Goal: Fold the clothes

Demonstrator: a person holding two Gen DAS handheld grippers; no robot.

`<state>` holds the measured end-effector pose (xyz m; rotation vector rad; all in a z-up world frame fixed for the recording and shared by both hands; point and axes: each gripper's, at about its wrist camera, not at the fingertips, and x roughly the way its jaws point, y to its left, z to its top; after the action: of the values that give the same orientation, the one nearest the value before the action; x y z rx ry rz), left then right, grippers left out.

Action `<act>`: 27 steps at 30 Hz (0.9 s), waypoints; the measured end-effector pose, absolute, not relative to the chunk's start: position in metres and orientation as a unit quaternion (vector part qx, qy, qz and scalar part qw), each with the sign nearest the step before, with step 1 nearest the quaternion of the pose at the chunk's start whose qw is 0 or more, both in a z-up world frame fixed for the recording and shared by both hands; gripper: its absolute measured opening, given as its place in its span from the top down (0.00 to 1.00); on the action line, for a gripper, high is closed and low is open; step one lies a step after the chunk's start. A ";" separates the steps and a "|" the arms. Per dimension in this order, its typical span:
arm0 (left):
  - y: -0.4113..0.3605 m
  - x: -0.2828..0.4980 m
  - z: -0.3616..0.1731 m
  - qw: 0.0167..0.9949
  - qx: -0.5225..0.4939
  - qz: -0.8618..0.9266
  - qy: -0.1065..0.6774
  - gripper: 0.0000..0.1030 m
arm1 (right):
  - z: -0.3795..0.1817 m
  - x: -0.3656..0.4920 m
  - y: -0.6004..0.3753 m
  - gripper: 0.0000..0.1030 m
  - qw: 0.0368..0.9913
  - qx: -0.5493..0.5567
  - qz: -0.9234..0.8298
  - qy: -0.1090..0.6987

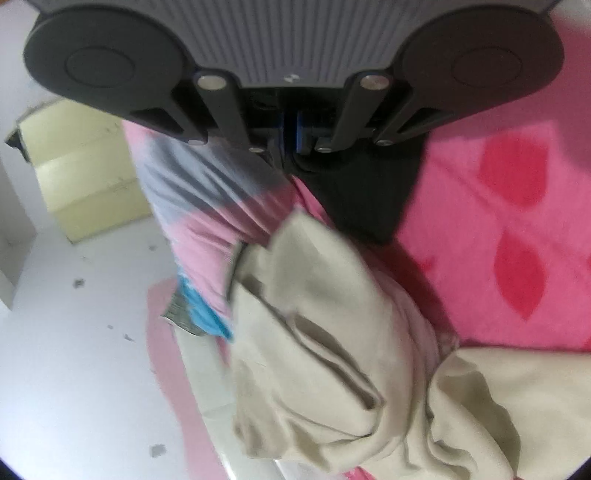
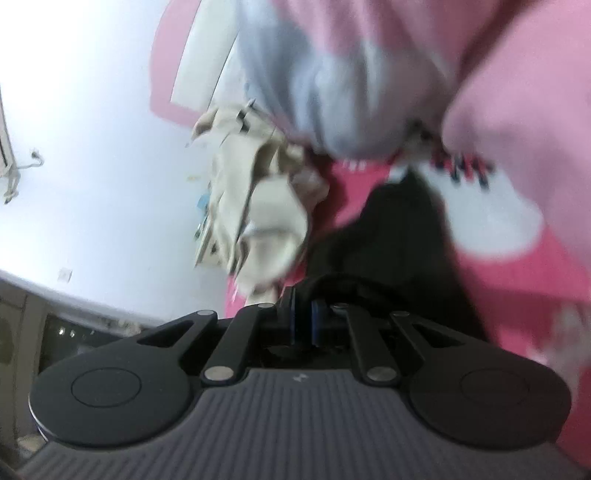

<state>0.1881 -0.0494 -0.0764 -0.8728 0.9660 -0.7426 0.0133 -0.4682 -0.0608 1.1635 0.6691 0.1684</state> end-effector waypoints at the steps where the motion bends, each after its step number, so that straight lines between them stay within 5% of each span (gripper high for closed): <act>1: -0.053 0.197 -0.086 0.730 -0.399 -0.334 0.443 0.94 | -0.066 0.023 -0.471 0.94 0.781 0.538 0.069 0.309; 8: -0.054 0.218 -0.130 0.707 -0.440 -0.323 0.450 0.81 | -0.106 0.057 -0.474 0.87 0.802 0.508 0.029 0.313; 12: -0.044 0.219 -0.136 0.680 -0.491 -0.329 0.434 0.75 | -0.095 0.037 -0.474 0.57 0.814 0.502 0.059 0.286; 16: -0.033 0.222 -0.138 0.668 -0.530 -0.327 0.408 0.69 | -0.073 0.014 -0.472 0.48 0.855 0.440 0.055 0.269; 23: -0.030 0.197 -0.106 0.750 -0.444 -0.329 0.363 0.69 | -0.062 0.001 -0.442 0.48 0.896 0.321 0.104 0.289; 27: -0.065 0.173 -0.082 0.783 -0.278 -0.413 0.372 0.69 | -0.061 0.022 -0.402 0.67 0.913 0.176 0.139 0.341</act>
<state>0.1729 -0.0646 -0.0820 -0.6011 0.8037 -0.8906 0.0216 -0.4017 -0.0608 0.3616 0.7024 0.2855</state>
